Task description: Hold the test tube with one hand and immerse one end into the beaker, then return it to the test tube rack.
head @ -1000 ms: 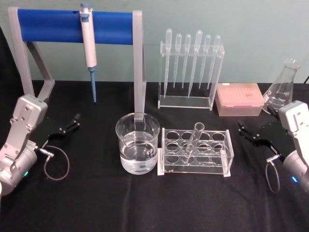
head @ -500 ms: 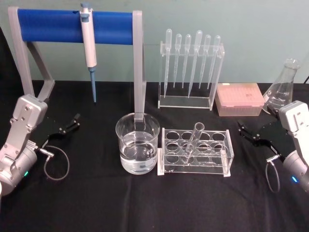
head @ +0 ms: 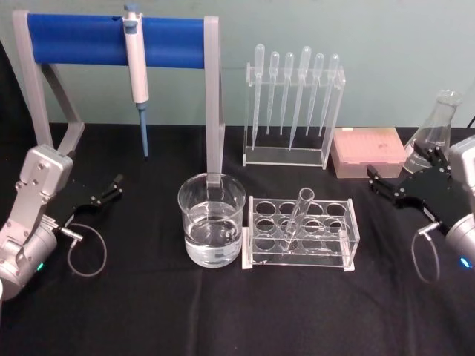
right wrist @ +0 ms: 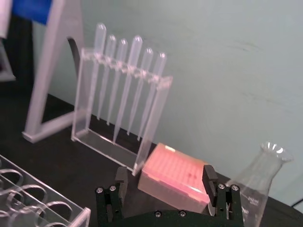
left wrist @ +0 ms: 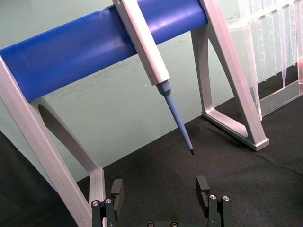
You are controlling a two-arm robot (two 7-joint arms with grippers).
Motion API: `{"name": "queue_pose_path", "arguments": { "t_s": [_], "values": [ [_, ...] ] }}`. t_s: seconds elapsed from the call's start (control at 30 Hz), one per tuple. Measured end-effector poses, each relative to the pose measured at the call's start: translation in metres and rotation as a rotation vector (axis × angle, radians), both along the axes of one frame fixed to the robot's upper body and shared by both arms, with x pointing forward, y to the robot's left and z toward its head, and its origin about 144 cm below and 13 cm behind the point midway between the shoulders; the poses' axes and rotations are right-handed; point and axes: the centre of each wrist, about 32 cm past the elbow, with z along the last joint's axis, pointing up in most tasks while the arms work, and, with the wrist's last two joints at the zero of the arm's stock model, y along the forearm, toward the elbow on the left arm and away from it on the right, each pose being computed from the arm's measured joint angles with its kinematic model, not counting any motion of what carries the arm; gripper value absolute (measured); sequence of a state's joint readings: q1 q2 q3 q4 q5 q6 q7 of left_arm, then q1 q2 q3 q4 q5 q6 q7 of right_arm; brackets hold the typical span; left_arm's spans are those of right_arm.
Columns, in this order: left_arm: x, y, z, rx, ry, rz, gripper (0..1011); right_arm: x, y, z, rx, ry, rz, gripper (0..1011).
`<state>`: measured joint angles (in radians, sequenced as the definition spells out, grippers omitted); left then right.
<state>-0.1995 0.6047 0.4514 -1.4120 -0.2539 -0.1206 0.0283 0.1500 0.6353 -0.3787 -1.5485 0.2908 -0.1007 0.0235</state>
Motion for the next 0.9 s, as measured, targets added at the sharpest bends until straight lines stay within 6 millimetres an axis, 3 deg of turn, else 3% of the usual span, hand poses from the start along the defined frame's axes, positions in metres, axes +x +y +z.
{"name": "queue_pose_path", "arguments": {
  "t_s": [0.23, 0.57, 0.9],
  "values": [
    [0.0, 0.0, 0.0, 0.0, 0.0, 0.0, 1000, -0.01, -0.01, 0.017, 0.037, 0.029, 0.082, 1002],
    [0.0, 0.0, 0.0, 0.0, 0.0, 0.0, 1000, -0.021, -0.041, 0.035, 0.075, 0.139, 0.351, 1000],
    [0.0, 0.0, 0.0, 0.0, 0.0, 0.0, 1000, -0.013, -0.056, 0.017, 0.087, 0.21, 0.71, 1002]
  ]
}}
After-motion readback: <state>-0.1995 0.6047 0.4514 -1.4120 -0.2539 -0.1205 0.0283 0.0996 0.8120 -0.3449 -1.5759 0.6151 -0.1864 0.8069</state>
